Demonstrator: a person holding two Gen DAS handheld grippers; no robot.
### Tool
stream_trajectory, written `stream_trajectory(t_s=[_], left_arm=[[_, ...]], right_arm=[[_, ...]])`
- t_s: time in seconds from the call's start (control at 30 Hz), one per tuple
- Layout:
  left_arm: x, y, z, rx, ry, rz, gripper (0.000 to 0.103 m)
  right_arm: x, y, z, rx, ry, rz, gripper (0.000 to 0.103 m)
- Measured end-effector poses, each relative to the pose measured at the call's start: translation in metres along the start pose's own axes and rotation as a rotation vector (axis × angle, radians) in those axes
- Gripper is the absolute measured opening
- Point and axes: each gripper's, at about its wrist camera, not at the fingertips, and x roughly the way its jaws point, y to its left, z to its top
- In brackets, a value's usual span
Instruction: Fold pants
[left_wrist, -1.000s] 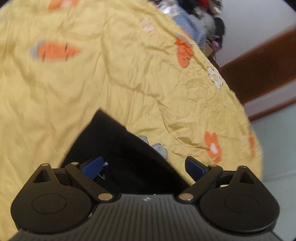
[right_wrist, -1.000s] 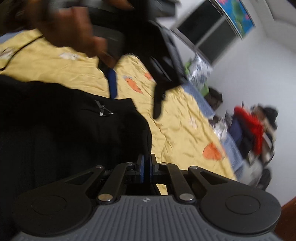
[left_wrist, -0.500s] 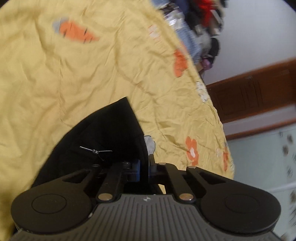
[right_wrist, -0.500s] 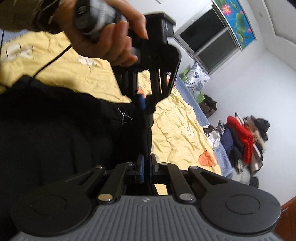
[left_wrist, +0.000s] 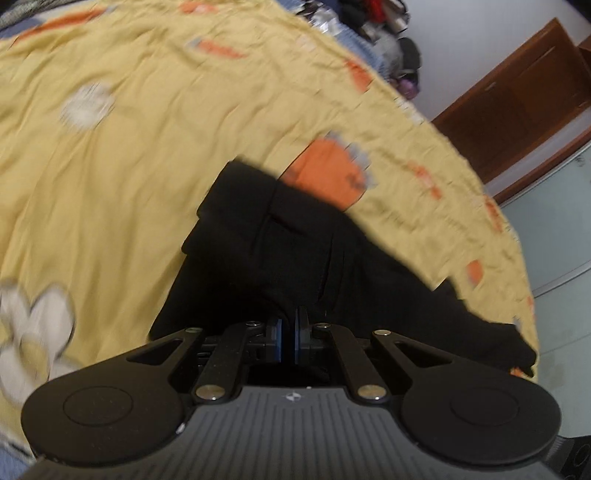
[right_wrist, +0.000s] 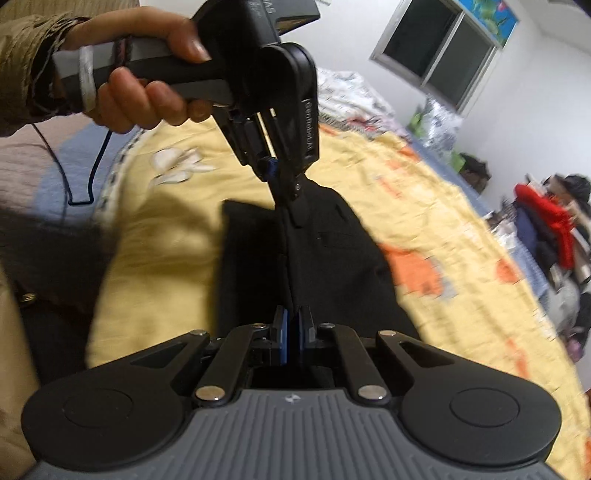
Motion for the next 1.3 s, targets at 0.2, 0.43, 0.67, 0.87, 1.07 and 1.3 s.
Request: stream_trajectory(t_s=[0.2, 0.43, 0.67, 0.87, 1.07, 1.3], left_arm=[[0.006, 0.004, -0.015, 0.026, 0.01, 0.04, 0.006], [0.0, -0.011, -0.025, 0.133, -0.018, 0.157, 0.035], [-0.035, -0.045, -0.029, 0.277, -0.178, 0.285, 0.043], [-0.012, -0.109, -0.038, 0.421, -0.143, 0.065, 0.064], [0.036, -0.157, -0.064, 0.502, -0.043, -0.059, 0.064], [0.064, -0.189, -0.086, 0.563, -0.008, -0.054, 0.064]], right_arm=[[0.009, 0.006, -0.005, 0.03, 0.03, 0.011, 0.005], [0.011, 0.035, -0.014, 0.028, 0.009, -0.084, 0.015], [-0.086, -0.024, -0.065, 0.457, -0.117, -0.168, 0.015], [-0.185, -0.086, -0.17, 0.854, 0.015, -0.561, 0.015], [-0.272, -0.101, -0.302, 1.353, 0.084, -0.935, 0.015], [-0.307, -0.08, -0.36, 1.614, -0.01, -0.932, 0.018]])
